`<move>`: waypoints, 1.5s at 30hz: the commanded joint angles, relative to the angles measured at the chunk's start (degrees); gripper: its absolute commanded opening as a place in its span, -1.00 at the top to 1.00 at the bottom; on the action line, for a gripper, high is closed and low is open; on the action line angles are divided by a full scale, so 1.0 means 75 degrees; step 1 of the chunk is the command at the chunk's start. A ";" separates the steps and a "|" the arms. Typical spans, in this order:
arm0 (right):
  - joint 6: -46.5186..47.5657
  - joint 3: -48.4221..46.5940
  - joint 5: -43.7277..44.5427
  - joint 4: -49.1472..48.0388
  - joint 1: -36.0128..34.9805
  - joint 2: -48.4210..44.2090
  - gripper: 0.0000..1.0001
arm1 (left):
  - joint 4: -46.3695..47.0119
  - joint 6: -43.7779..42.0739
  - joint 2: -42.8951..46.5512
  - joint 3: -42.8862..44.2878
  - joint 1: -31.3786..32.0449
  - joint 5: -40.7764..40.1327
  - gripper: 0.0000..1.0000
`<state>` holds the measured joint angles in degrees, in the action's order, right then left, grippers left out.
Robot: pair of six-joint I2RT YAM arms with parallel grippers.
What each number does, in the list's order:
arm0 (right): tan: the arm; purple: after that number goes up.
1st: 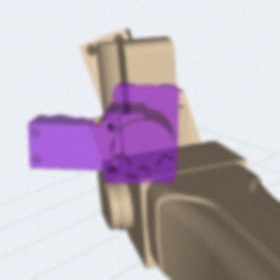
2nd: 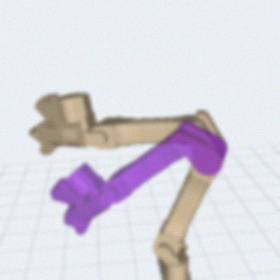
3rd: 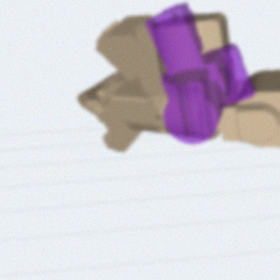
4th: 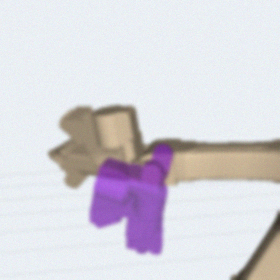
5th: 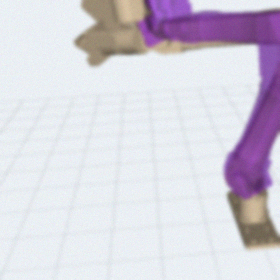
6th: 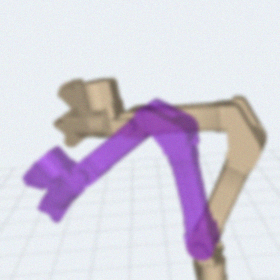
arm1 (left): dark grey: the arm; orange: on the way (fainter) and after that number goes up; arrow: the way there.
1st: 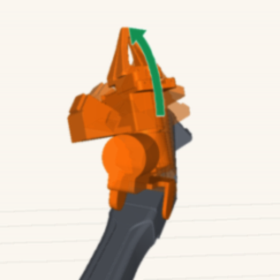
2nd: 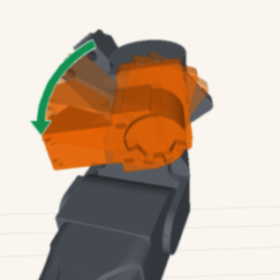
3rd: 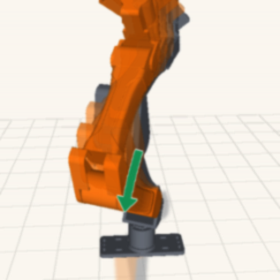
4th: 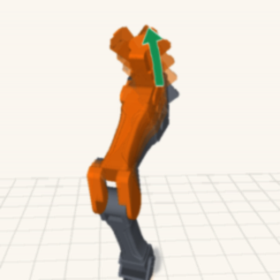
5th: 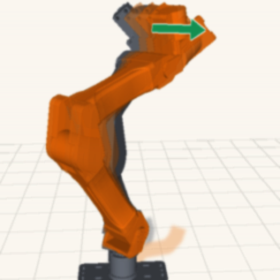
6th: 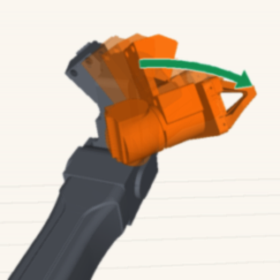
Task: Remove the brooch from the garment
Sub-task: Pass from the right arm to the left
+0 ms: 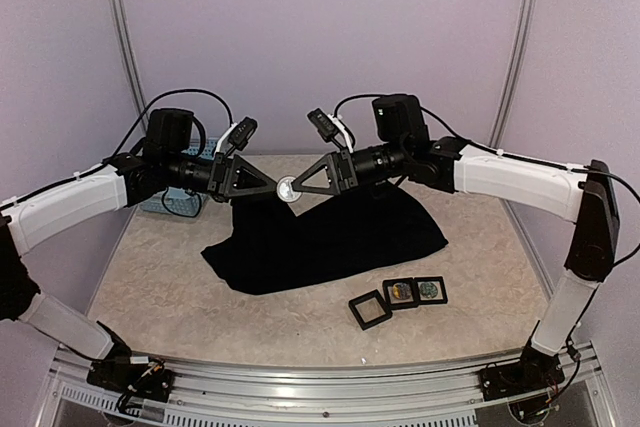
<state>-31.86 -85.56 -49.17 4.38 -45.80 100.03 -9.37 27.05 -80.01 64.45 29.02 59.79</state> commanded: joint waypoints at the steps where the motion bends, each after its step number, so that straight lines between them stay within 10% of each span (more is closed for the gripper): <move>1: -0.0140 -0.0250 -0.0380 -0.0057 -0.0144 0.0225 1.00 | 0.0196 0.0149 -0.0162 -0.0009 0.0051 0.0188 -0.11; 35: 0.0223 -0.0620 0.0066 0.0534 -0.0147 0.0409 1.00 | -0.0166 -0.0075 -0.0375 0.0067 0.0186 0.0184 1.00; 45: -0.0432 0.0498 0.1439 -0.1233 0.0001 -0.0562 -0.12 | 0.0871 0.0775 -0.0028 -0.0342 -0.0198 -0.0083 1.00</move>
<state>-32.73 -85.23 -42.41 2.42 -46.22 100.25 -7.40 29.26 -81.78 63.79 29.21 59.88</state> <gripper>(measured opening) 0.518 0.027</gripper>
